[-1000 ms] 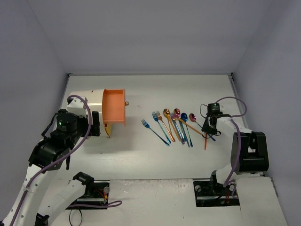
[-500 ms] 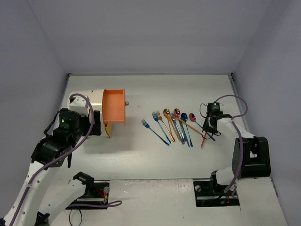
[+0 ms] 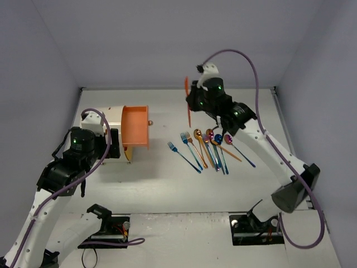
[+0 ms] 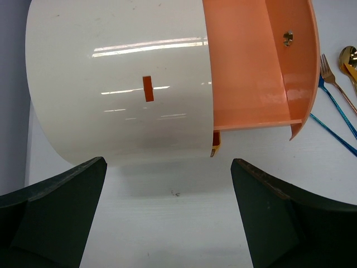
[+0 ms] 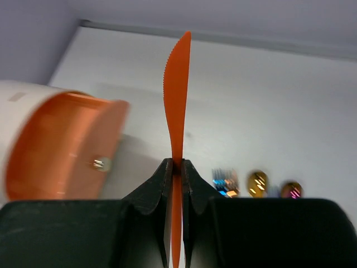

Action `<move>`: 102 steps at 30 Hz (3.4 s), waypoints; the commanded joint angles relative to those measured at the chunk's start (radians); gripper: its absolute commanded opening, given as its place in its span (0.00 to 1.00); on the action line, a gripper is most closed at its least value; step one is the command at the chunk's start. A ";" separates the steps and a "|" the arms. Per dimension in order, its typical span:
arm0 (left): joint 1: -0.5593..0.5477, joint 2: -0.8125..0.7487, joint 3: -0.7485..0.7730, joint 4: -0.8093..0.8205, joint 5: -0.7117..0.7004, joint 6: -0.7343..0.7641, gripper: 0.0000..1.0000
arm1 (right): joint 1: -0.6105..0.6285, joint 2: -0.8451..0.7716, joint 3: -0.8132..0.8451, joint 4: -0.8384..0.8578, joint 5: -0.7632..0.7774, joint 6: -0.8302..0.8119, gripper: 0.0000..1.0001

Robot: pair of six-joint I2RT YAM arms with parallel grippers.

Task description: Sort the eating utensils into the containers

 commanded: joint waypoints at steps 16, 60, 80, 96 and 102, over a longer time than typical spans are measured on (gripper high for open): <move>0.010 -0.055 0.081 -0.073 -0.088 -0.096 0.93 | 0.278 0.507 0.619 0.111 -0.177 -0.041 0.00; 0.011 -0.039 0.089 -0.077 -0.082 -0.094 0.93 | 0.159 0.032 -0.092 0.138 0.159 -0.058 0.49; 0.010 -0.064 0.055 -0.077 -0.026 -0.081 0.93 | -0.373 -0.040 -0.644 0.126 -0.076 -0.116 0.43; 0.010 -0.066 0.065 -0.078 -0.011 -0.061 0.93 | -0.405 0.188 -0.628 0.146 -0.120 -0.188 0.37; 0.010 -0.074 0.062 -0.079 -0.010 -0.061 0.93 | -0.398 0.206 -0.638 0.147 -0.202 -0.174 0.19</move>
